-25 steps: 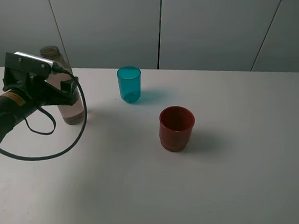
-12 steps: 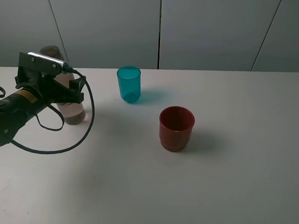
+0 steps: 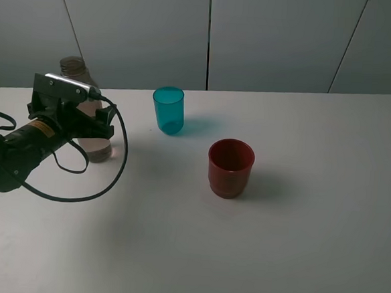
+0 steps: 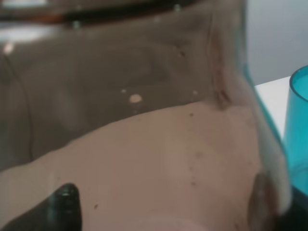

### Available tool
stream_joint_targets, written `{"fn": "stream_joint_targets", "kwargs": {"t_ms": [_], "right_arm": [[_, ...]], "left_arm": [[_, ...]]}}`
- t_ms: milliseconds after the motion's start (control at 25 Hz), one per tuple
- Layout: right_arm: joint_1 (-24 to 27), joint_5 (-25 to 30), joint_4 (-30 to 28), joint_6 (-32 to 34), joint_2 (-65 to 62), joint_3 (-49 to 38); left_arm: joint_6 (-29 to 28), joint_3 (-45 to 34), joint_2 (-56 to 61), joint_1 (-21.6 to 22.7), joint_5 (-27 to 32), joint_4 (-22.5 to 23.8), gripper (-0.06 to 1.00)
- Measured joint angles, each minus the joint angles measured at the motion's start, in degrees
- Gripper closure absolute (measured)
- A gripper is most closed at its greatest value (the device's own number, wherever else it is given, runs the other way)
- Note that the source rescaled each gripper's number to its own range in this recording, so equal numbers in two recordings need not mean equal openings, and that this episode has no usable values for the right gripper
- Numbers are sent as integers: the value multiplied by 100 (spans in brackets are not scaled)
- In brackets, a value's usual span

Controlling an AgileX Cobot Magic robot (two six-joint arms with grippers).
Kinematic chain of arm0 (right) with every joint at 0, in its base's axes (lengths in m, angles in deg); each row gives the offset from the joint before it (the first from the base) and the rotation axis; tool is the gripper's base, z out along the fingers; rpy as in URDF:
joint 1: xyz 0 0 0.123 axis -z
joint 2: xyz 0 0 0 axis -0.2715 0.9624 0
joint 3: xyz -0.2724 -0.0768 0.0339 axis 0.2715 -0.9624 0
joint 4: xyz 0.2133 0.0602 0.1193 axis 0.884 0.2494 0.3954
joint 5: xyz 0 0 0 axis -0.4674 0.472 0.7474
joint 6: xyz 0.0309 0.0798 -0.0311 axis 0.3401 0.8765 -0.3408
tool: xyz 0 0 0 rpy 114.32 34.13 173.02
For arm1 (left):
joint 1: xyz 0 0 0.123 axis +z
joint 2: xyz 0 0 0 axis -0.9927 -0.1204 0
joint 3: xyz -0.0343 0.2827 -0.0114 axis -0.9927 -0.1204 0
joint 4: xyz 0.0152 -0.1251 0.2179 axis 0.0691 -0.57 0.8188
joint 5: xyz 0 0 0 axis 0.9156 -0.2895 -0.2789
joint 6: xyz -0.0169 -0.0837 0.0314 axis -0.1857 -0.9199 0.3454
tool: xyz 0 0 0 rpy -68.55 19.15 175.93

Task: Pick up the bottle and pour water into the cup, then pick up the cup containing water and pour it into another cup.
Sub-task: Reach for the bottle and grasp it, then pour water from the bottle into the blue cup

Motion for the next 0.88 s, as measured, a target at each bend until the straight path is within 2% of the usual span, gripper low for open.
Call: {"fn": "stream_joint_targets", "kwargs": {"t_ms": [40, 80, 720, 800, 880], "right_arm": [[0, 0, 0, 0, 0, 0], [0, 0, 0, 0, 0, 0], [0, 0, 0, 0, 0, 0], [0, 0, 0, 0, 0, 0], [0, 0, 0, 14, 0, 0]], "left_arm": [[0, 0, 0, 0, 0, 0, 70], [-15, 9, 0, 0, 0, 12, 93], [-126, 9, 49, -10, 43, 95, 94], [-57, 9, 206, -10, 281, 95, 94], [322, 124, 571, -10, 849, 72, 94]]}}
